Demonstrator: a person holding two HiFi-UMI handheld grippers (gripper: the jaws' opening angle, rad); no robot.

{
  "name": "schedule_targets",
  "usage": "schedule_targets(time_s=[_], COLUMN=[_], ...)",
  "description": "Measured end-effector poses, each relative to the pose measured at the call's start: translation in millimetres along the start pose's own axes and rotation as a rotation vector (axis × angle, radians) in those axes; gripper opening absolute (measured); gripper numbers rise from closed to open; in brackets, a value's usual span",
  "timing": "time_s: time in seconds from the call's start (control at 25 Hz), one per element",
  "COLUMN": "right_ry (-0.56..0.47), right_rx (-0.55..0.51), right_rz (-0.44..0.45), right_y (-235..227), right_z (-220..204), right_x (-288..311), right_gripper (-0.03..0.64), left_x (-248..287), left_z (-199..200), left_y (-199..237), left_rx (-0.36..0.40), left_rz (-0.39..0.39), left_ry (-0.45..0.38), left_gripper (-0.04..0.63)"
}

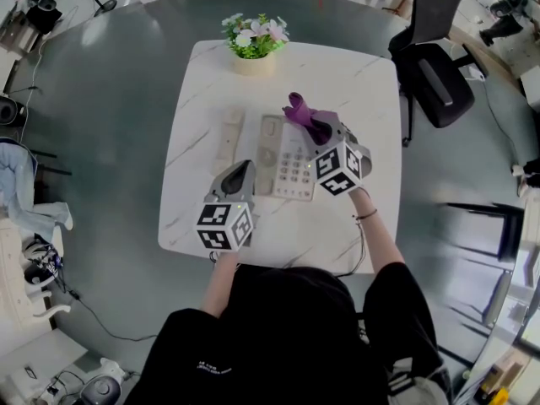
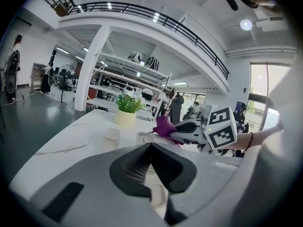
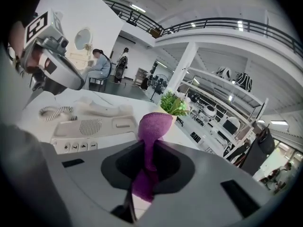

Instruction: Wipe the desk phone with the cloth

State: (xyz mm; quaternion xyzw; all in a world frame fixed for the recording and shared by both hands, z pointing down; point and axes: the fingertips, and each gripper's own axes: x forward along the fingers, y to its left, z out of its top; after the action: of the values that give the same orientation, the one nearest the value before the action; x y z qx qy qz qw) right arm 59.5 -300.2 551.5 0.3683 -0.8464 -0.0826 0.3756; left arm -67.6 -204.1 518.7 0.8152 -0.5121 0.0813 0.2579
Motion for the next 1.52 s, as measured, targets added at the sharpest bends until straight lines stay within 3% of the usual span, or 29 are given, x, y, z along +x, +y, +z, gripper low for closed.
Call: schedule_targets(time_s=[1.52], right_ry=[0.027], right_rx=[0.067], right_rz=[0.089], right_y=[44], right_z=[-12], right_x=[-17], right_gripper=[0.036], left_x=[-27], left_z=[-2], left_y=[-9], left_rx=[-0.012], left_rz=[0.004], left_ry=[-0.031], left_gripper=[-0.002])
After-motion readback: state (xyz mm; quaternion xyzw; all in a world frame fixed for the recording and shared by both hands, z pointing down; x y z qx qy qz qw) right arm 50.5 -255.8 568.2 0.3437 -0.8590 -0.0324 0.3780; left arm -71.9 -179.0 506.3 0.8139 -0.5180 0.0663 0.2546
